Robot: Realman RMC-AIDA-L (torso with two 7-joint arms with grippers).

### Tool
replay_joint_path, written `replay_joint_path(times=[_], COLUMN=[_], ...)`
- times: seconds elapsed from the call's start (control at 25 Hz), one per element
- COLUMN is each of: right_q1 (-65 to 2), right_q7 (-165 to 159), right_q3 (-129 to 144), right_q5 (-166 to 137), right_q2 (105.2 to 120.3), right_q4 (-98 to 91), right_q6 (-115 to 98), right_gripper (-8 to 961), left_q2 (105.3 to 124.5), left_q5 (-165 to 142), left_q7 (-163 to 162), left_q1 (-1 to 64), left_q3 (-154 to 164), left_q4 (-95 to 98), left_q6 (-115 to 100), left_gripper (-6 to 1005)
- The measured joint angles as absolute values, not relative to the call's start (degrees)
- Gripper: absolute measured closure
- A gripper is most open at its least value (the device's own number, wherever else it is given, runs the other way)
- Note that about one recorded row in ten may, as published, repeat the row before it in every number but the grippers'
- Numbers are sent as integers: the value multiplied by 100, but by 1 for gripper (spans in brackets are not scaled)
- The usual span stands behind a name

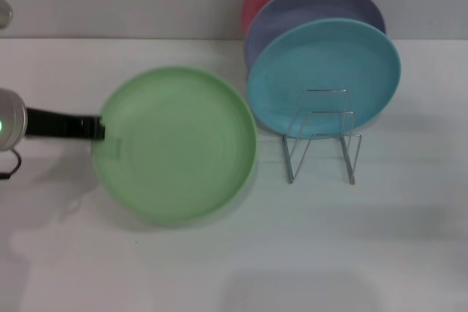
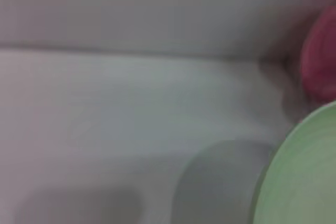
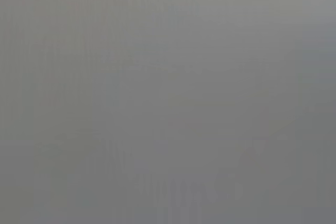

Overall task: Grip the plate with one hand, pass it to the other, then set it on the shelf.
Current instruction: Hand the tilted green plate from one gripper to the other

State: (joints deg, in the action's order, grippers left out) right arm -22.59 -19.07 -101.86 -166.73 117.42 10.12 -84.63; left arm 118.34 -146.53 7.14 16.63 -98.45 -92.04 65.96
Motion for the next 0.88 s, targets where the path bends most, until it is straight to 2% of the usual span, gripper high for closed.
replay_joint_path(times=[0.28,0.88], right_q1=[-2209,-2229], right_q7=[-1907,-1907], right_q3=[-10186,-10186], right_q5=[-16700,-16709], right_q2=[11751,11732], right_q4=[1046,1039], right_q6=[-8475,-8437], right_gripper=[195,195], left_q2=[11832,11816], left_q5=[-14610,-14357], left_q7=[868,1463], left_q1=[1465,605], left_q3=[-9701,-8789], left_q4=[-9164,-8588], left_q6=[5845,2356], left_gripper=[966,963])
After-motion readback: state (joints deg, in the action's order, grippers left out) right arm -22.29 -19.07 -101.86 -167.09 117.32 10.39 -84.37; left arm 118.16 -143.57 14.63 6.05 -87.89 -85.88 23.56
